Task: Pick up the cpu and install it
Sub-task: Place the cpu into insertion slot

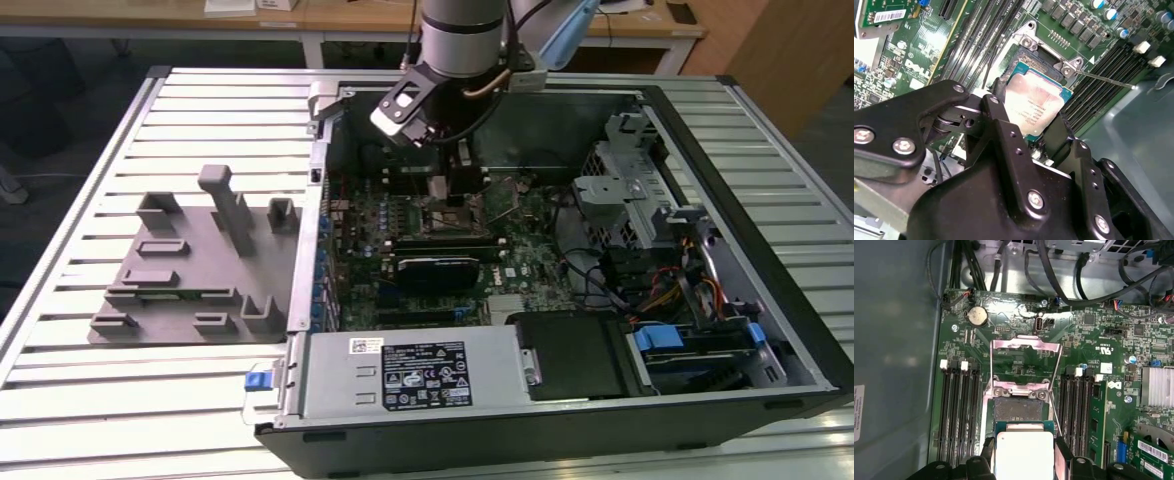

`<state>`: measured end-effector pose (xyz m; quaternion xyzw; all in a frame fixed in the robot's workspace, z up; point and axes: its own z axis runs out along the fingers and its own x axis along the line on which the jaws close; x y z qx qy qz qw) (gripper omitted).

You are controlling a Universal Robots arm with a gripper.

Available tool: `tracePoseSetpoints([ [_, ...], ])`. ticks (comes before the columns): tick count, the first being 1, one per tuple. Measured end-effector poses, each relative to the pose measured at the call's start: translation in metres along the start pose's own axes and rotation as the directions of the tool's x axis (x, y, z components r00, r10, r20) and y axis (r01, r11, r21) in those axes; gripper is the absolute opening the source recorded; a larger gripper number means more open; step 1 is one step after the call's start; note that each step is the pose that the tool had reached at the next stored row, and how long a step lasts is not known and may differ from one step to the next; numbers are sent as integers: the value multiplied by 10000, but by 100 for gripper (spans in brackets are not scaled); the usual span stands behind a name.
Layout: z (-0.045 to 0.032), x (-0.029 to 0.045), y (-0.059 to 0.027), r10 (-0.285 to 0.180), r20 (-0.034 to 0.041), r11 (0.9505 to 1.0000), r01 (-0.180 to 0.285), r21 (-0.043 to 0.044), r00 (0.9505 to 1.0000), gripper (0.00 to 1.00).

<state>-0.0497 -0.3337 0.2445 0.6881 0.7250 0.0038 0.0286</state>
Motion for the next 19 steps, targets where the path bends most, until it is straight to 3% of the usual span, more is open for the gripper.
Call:
tracePoseSetpoints([
  [5, 32, 1, 0, 227, 16, 9997, -227, -122, 9997, 55],
  [12, 94, 3, -4, 545, 13, 9984, -545, -128, 9985, 55],
  [19, 151, 5, 0, 552, 13, 9984, -552, -127, 9985, 55],
])
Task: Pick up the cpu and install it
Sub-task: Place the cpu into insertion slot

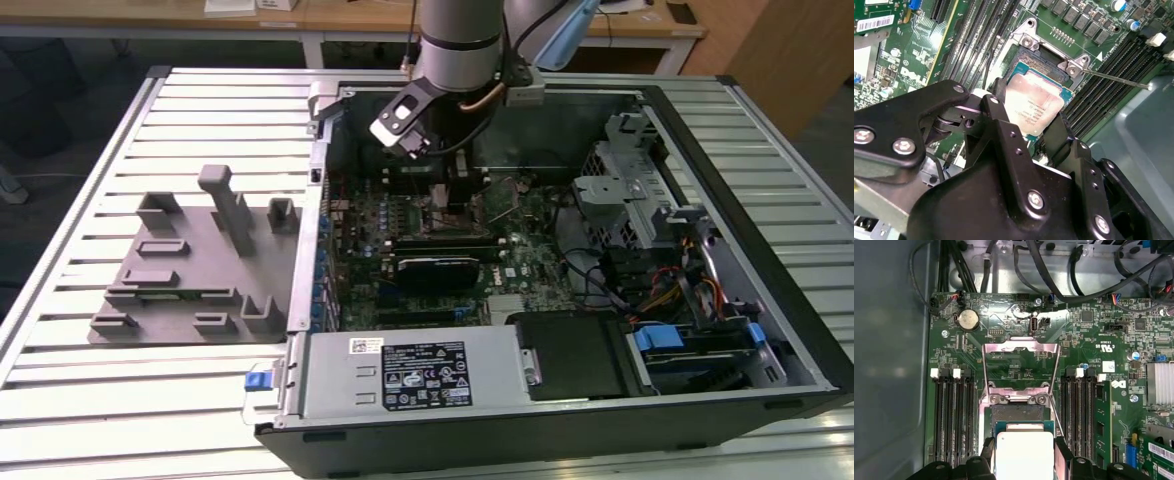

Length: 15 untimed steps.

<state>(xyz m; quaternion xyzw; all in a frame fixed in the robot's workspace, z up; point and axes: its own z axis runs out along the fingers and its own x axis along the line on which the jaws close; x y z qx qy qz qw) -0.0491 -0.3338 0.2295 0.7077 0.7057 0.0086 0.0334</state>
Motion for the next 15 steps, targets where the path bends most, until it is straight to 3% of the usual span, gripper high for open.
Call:
tracePoseSetpoints([
  [4, 50, 2, 4, -68, 4, 10000, 68, -3, 10000, 55],
  [12, 128, 6, 11, -328, 155, 9995, 328, -8, 9993, 55],
  [15, 161, 7, 9, -328, 157, 9995, 328, -8, 9993, 55],
])
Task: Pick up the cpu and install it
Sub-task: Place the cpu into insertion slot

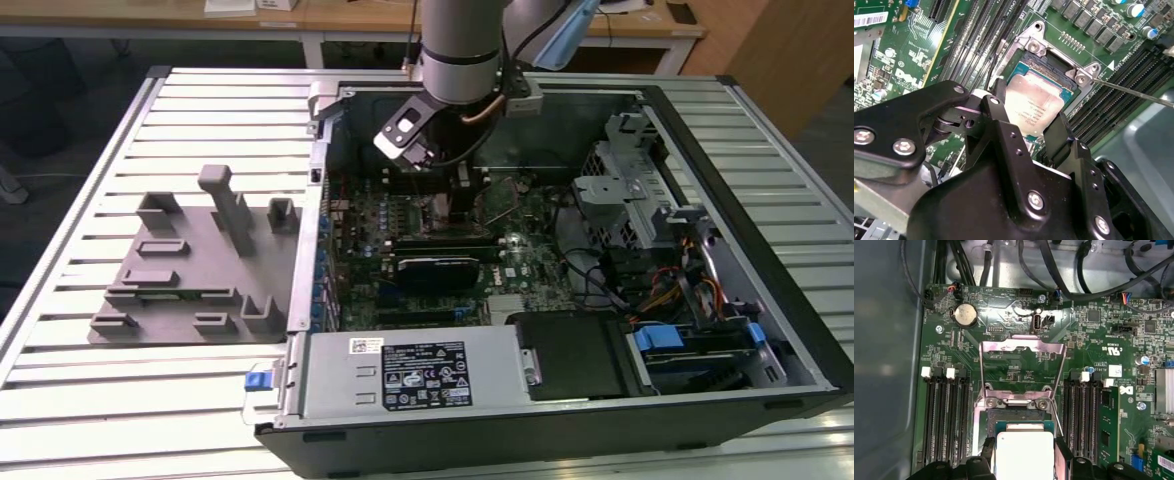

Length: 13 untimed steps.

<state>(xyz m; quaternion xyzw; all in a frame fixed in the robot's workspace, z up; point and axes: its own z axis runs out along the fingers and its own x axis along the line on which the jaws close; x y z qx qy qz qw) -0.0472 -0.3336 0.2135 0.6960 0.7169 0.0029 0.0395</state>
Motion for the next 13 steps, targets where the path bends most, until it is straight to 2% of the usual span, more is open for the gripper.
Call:
tracePoseSetpoints([
  [8, 90, 6, -5, 0, 2, 10000, 0, 7, 10000, 55],
  [13, 117, 29, -6, -1, 1, 10000, 1, 28, 10000, 55],
])
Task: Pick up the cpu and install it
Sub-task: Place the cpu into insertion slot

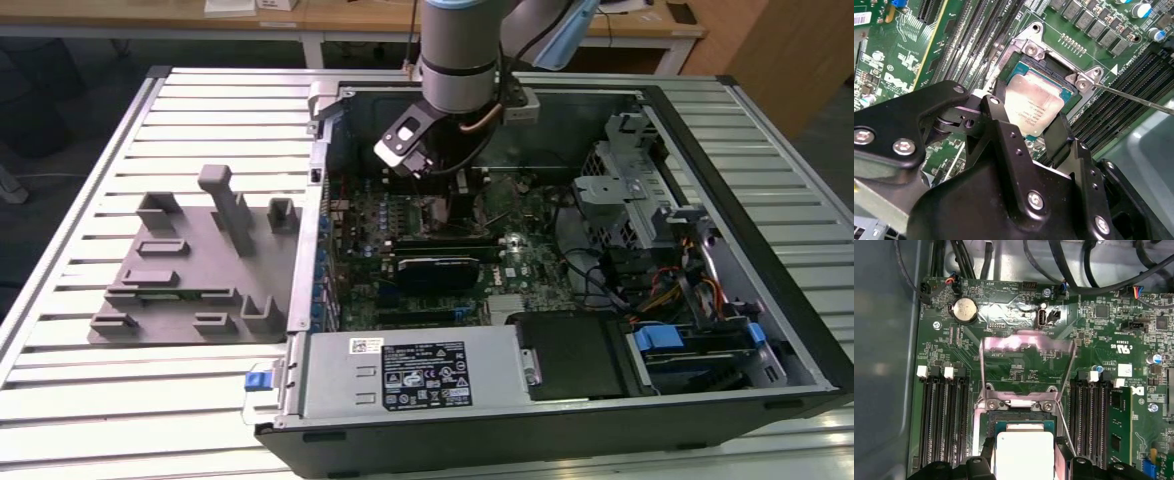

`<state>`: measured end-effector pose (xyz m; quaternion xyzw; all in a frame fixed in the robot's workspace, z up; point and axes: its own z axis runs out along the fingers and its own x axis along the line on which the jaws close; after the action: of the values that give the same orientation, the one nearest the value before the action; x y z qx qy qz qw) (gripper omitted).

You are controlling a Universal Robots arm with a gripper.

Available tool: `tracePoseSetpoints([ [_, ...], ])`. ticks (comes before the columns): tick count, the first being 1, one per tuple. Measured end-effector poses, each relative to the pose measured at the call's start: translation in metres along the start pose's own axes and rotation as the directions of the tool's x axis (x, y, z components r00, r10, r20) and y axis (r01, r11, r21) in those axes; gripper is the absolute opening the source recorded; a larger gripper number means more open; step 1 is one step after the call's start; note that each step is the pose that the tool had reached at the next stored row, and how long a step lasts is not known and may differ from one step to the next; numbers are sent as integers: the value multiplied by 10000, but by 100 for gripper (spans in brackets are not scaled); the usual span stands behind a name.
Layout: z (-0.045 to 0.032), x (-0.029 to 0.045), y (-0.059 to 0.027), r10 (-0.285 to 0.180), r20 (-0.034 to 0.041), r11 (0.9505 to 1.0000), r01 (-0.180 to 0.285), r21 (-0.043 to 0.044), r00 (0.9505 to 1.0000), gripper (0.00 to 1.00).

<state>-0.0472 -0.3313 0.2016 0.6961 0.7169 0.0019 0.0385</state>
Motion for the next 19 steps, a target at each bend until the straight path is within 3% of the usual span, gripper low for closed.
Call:
tracePoseSetpoints([
  [19, 98, 22, 5, 217, 16, 9997, -218, 57, 9998, 55],
])
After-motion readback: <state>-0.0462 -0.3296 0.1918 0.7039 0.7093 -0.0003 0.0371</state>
